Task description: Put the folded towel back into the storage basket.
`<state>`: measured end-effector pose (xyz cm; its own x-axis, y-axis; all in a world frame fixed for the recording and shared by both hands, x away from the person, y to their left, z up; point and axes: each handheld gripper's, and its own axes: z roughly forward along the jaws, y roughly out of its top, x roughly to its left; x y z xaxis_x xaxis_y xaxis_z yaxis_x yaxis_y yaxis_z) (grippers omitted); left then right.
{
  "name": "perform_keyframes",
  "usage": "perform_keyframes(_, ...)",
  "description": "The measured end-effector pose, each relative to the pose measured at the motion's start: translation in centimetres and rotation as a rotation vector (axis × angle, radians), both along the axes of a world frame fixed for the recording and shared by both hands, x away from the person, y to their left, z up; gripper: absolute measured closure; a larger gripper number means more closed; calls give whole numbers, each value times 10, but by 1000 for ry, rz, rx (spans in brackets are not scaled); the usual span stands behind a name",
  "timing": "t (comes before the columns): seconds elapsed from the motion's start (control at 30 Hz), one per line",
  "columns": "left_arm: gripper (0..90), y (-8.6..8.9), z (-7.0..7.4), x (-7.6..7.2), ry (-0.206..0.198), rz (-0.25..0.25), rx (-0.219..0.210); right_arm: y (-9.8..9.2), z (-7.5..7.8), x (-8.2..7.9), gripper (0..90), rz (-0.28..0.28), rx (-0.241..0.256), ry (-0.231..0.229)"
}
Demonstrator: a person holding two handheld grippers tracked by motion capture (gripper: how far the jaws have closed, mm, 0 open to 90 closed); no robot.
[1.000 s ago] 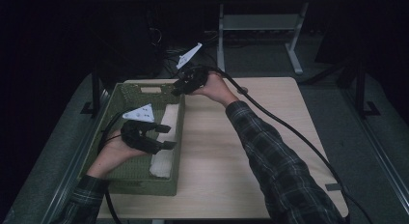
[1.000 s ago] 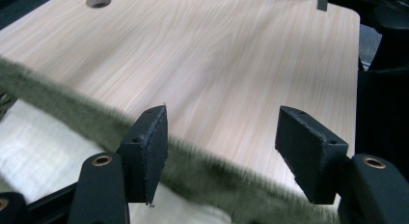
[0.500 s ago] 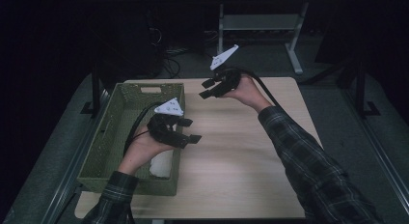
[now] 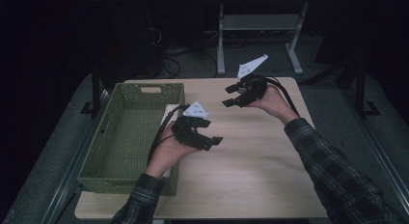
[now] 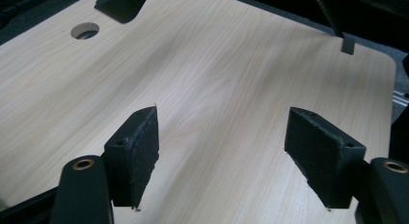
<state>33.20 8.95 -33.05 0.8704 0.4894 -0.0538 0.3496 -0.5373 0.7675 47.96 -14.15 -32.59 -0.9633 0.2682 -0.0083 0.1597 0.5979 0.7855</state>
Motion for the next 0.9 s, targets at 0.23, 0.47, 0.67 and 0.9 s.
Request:
perform_keyframes(0.23,238,-19,-14,-5,-19,16,30,-24,-12,-10,295,-54,2,6)
perform_keyframes(0.47,188,-32,-32,-7,-32,35,66,-46,-35,-21,252,-103,6,19)
perform_keyframes(0.67,160,-41,-56,-11,-19,66,60,-65,-56,-29,223,-168,13,43)
perform_keyframes(0.9,151,-48,-82,-13,-16,62,60,-80,-78,-41,192,-207,22,55)
